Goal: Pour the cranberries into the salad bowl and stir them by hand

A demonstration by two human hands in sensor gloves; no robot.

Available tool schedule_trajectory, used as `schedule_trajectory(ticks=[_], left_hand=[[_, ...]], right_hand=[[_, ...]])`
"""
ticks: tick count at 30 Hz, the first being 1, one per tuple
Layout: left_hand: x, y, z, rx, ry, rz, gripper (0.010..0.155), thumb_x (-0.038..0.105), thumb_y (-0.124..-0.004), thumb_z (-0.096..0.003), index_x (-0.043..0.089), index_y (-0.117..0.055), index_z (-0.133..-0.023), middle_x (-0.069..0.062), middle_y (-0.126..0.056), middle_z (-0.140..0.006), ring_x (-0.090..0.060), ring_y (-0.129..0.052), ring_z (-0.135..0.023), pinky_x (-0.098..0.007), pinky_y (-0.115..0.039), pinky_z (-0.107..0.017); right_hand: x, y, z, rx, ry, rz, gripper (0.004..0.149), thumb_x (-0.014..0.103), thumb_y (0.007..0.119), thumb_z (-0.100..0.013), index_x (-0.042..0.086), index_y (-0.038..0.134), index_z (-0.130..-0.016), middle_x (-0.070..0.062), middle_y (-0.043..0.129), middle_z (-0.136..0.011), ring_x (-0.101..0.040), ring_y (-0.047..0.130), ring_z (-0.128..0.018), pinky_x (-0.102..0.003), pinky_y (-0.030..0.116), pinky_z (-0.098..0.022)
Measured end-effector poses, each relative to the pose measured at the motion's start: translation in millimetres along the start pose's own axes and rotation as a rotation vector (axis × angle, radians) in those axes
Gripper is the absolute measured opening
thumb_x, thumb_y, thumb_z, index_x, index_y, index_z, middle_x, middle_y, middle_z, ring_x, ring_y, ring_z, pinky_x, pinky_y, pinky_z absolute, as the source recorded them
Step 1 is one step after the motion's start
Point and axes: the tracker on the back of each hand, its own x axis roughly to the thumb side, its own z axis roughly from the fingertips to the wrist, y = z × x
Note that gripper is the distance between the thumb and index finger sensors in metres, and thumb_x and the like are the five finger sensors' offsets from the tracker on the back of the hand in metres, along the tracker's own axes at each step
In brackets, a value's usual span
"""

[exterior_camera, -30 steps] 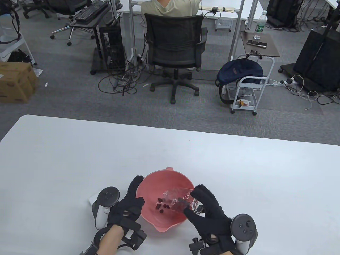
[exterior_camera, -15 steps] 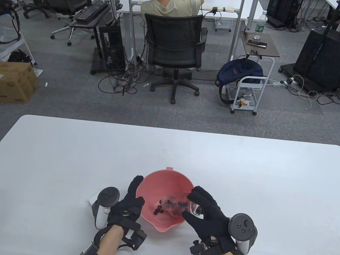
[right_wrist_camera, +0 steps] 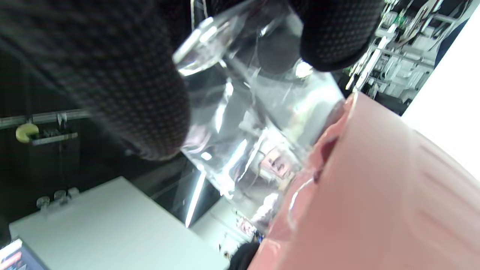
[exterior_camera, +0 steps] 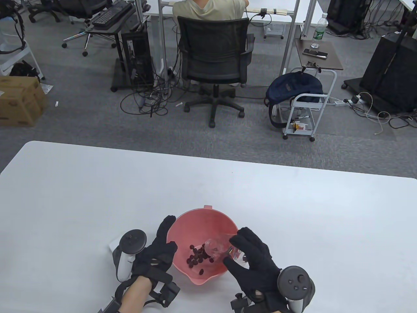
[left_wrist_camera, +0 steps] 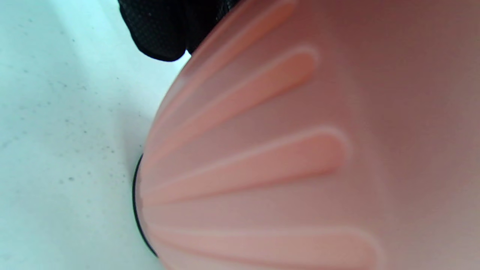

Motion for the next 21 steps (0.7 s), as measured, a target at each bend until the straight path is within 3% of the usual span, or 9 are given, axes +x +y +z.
schedule_trajectory(ticks=[2,3,6,9,12,13,15,18,21], left_hand=[[0.0,-0.1,0.1,0.002,0.000,0.000,0.073,0.032,-0.065,-0.0582,0.059,-0.021,-0.110,-0.006,-0.039,-0.125,-0.038,-0.062,-0.109,-0.050,-0.066,-0.075],[-0.2,0.0,0.0,0.000,0.000,0.001,0.072,0.033,-0.065,-0.0583,0.058,-0.021,-0.110,-0.006,-0.039,-0.125,-0.038,-0.062,-0.109,-0.050,-0.066,-0.075],[0.1,-0.4,0.2,0.000,-0.001,0.003,0.071,0.033,-0.064,-0.0589,0.058,-0.021,-0.110,-0.006,-0.039,-0.125,-0.038,-0.061,-0.108,-0.050,-0.066,-0.075],[-0.1,-0.5,0.3,0.001,-0.001,0.008,0.069,0.034,-0.063,-0.0597,0.057,-0.021,-0.110,-0.006,-0.039,-0.125,-0.039,-0.061,-0.108,-0.050,-0.066,-0.075],[0.3,-0.6,0.3,-0.004,-0.004,0.009,0.067,0.036,-0.061,-0.0608,0.056,-0.020,-0.111,-0.008,-0.038,-0.125,-0.039,-0.061,-0.108,-0.050,-0.066,-0.076],[-0.3,-0.6,0.1,-0.008,-0.008,0.013,0.066,0.037,-0.060,-0.0610,0.056,-0.020,-0.111,-0.008,-0.038,-0.125,-0.039,-0.060,-0.108,-0.050,-0.065,-0.076],[-0.5,-0.6,-0.2,-0.018,-0.010,0.031,0.065,0.039,-0.059,-0.0614,0.055,-0.020,-0.111,-0.006,-0.037,-0.125,-0.040,-0.059,-0.108,-0.051,-0.065,-0.076],[0.6,0.7,-0.5,-0.043,-0.008,0.033,0.062,0.042,-0.056,-0.0620,0.054,-0.019,-0.111,-0.008,-0.035,-0.126,-0.041,-0.057,-0.109,-0.051,-0.064,-0.076],[0.5,0.6,-0.5,-0.056,-0.011,0.051,0.062,0.044,-0.055,-0.0618,0.053,-0.018,-0.111,-0.008,-0.034,-0.126,-0.042,-0.055,-0.109,-0.052,-0.063,-0.076]], right_hand=[[0.5,2.3,3.1,-0.059,0.014,-0.112,0.060,0.042,0.107,-0.033,0.044,0.081,-0.087,-0.001,0.071,-0.108,-0.032,0.072,-0.093,-0.045,0.079,-0.054],[2.2,0.6,2.7,-0.104,-0.001,-0.001,0.059,0.042,0.107,-0.033,0.044,0.081,-0.087,-0.001,0.070,-0.108,-0.032,0.071,-0.093,-0.045,0.079,-0.054],[0.4,-0.7,0.2,0.007,-0.006,-0.010,0.060,0.049,0.105,-0.032,0.048,0.079,-0.086,0.003,0.073,-0.107,-0.027,0.076,-0.092,-0.039,0.083,-0.053],[0.7,-0.5,2.6,-0.095,0.004,-0.021,0.060,0.044,0.106,-0.033,0.045,0.080,-0.087,0.000,0.071,-0.108,-0.031,0.072,-0.093,-0.043,0.080,-0.054],[-1.3,-1.2,1.1,0.013,-0.002,-0.083,0.061,0.048,0.106,-0.032,0.048,0.079,-0.087,0.002,0.073,-0.107,-0.028,0.075,-0.092,-0.039,0.083,-0.053],[0.8,-0.1,2.9,-0.046,0.003,-0.133,0.060,0.044,0.107,-0.033,0.045,0.080,-0.087,0.000,0.072,-0.108,-0.031,0.073,-0.092,-0.042,0.081,-0.053],[3.7,-2.6,2.8,-0.096,-0.030,0.024,0.060,0.044,0.106,-0.033,0.046,0.080,-0.087,0.001,0.071,-0.108,-0.030,0.072,-0.092,-0.042,0.081,-0.054],[-0.7,-0.4,1.1,0.039,-0.009,-0.097,0.060,0.048,0.106,-0.033,0.047,0.079,-0.087,0.002,0.072,-0.108,-0.028,0.074,-0.092,-0.041,0.082,-0.054],[-0.5,-2.2,2.4,-0.096,0.012,0.026,0.060,0.044,0.106,-0.033,0.045,0.079,-0.087,0.001,0.070,-0.108,-0.030,0.071,-0.093,-0.043,0.080,-0.056]])
